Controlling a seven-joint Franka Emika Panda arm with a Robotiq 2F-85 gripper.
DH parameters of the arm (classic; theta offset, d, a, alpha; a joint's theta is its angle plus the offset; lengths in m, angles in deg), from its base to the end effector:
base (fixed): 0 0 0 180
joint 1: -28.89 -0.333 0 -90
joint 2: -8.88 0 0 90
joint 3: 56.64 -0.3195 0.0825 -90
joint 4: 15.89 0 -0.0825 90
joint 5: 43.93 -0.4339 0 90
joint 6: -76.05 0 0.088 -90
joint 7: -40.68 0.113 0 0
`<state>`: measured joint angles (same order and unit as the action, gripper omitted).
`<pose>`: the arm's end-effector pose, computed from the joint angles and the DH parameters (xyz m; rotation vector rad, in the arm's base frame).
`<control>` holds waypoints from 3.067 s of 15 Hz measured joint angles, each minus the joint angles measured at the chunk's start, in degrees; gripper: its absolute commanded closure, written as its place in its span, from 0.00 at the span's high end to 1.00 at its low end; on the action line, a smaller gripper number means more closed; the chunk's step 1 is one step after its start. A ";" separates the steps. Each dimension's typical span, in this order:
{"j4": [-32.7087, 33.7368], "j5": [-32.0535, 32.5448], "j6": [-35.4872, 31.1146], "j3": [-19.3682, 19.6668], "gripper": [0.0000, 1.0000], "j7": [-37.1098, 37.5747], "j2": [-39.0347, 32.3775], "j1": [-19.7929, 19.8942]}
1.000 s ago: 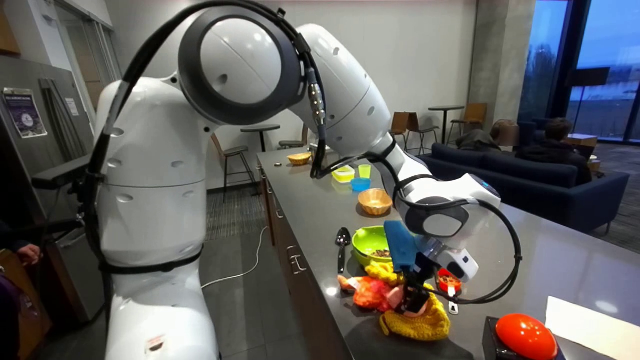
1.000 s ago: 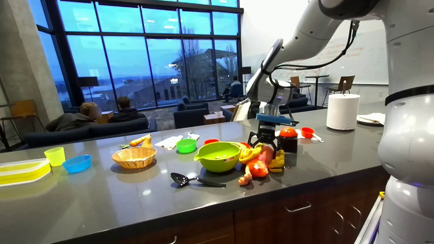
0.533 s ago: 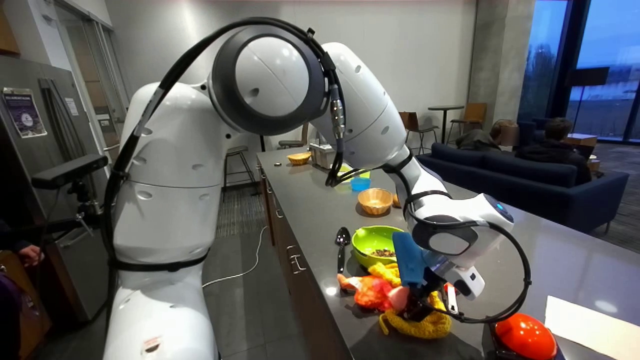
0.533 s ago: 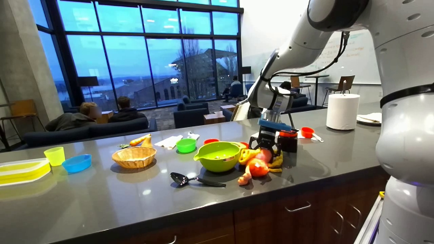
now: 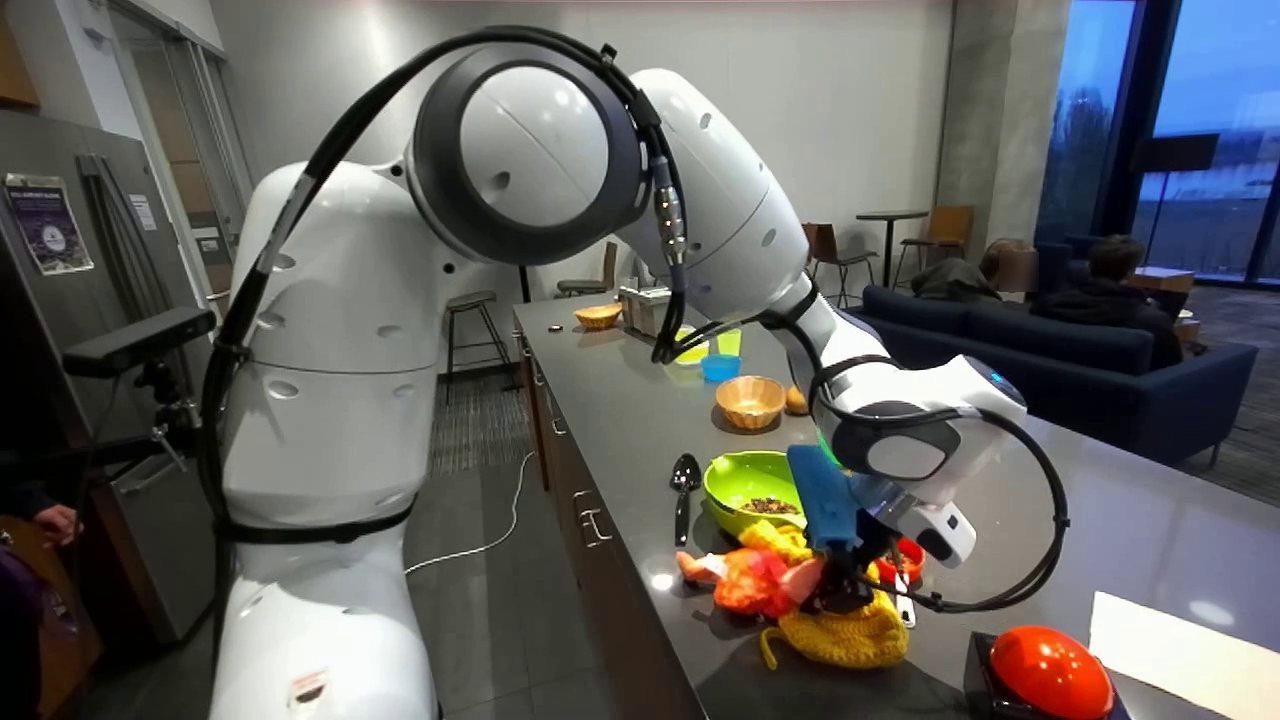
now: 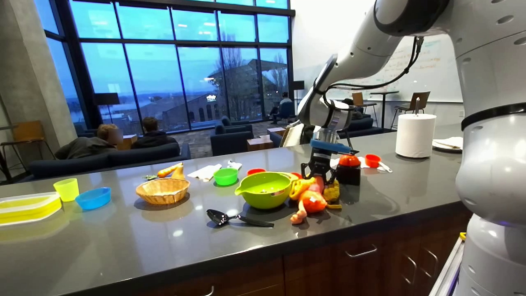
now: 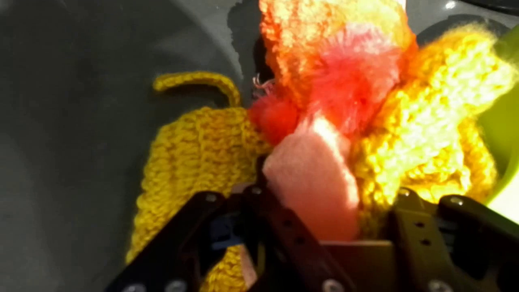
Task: Move the yellow cloth and plush toy backwards then lift up the yellow cloth and set it back down on the counter.
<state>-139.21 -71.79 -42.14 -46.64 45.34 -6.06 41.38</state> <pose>0.5287 -0.1914 0.2208 -2.5241 1.0416 0.3834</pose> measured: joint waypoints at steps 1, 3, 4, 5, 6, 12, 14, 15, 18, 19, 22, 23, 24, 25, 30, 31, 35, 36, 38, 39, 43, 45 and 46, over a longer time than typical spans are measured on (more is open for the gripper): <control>0.19 1.19 0.15 -0.03 0.26 1.07 0.72 -0.41; 0.51 4.08 0.90 -0.05 0.22 3.92 2.78 -1.39; 0.75 5.62 1.58 -0.06 0.22 5.60 3.93 -1.92; 1.04 7.31 2.44 -0.07 0.22 7.48 5.17 -2.46; 1.40 9.05 3.51 -0.09 0.20 9.54 6.54 -3.02; 7.47 19.21 14.46 -1.41 0.19 20.28 13.52 -5.59; 11.47 21.27 18.57 -2.12 0.19 21.29 13.62 -5.95; 13.81 22.05 20.52 -2.44 0.19 21.34 13.16 -6.02; 22.05 23.70 25.79 -2.73 0.19 21.15 9.75 -6.12; 25.28 24.06 27.36 -2.69 0.19 20.94 7.92 -6.10; 34.87 24.32 30.90 -2.29 0.19 20.11 1.73 -5.67; 38.04 24.31 31.90 -2.13 0.19 19.42 -0.43 -5.35; 41.09 24.31 32.81 -1.97 0.19 18.71 -2.54 -4.95; 44.21 24.31 33.64 -1.82 0.19 17.85 -4.74 -4.45; 58.37 24.16 37.28 -1.60 0.19 12.19 -15.30 -1.20; 60.93 24.06 37.84 -1.60 0.19 10.99 -17.40 -0.45; 71.08 23.78 40.48 -1.65 0.19 6.87 -26.17 2.78; 73.69 23.68 41.45 -1.72 0.19 6.12 -28.47 3.56; 78.67 23.58 43.59 -1.86 0.19 4.65 -32.97 5.06; 81.19 23.54 44.75 -1.96 0.19 4.06 -35.25 5.79; 88.09 23.47 47.32 -2.54 0.19 2.13 -42.38 8.36; 89.84 23.47 48.05 -3.03 0.51 1.37 -44.78 9.41; 90.73 23.46 48.61 -3.26 0.70 1.10 -45.89 9.88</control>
<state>-48.48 -48.33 6.47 -49.90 46.43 -51.95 51.26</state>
